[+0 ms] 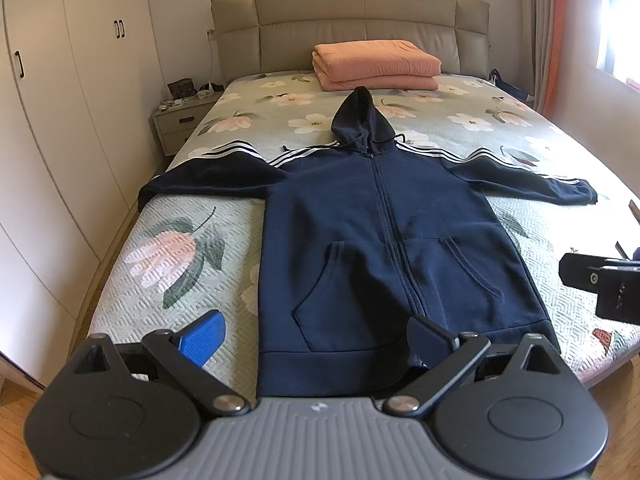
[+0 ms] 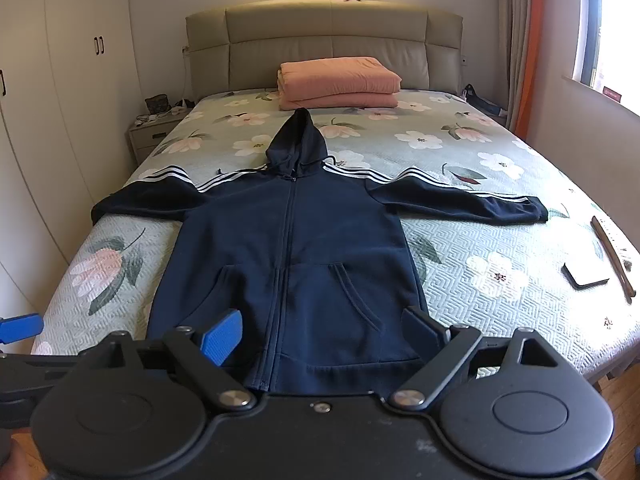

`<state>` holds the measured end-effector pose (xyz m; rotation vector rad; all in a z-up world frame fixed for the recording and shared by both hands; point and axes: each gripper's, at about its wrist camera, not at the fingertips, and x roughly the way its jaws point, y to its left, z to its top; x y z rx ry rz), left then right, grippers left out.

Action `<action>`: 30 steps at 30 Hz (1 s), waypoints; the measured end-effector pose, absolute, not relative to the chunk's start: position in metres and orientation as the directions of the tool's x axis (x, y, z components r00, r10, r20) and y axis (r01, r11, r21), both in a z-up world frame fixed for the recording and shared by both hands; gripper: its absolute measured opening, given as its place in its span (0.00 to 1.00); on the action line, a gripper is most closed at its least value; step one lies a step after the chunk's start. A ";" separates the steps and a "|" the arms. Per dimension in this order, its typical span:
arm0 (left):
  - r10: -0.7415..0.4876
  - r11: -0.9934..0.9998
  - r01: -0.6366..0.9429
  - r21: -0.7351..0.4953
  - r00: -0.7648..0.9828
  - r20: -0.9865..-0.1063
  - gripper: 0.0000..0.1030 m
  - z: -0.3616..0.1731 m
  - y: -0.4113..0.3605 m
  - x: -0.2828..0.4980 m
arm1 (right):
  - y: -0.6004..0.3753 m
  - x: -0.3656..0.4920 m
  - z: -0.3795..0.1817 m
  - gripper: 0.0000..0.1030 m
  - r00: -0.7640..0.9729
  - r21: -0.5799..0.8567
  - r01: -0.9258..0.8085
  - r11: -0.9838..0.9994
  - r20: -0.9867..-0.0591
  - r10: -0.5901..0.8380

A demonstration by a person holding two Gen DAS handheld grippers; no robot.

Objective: Fold large clothes

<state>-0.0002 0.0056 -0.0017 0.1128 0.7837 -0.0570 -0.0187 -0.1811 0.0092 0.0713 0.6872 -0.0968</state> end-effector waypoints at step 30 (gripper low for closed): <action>-0.020 0.995 0.075 0.059 0.767 -0.641 0.96 -0.003 0.016 -0.001 | -0.163 -0.022 0.010 1.00 0.769 -0.001 0.068 0.998 -0.637 -0.053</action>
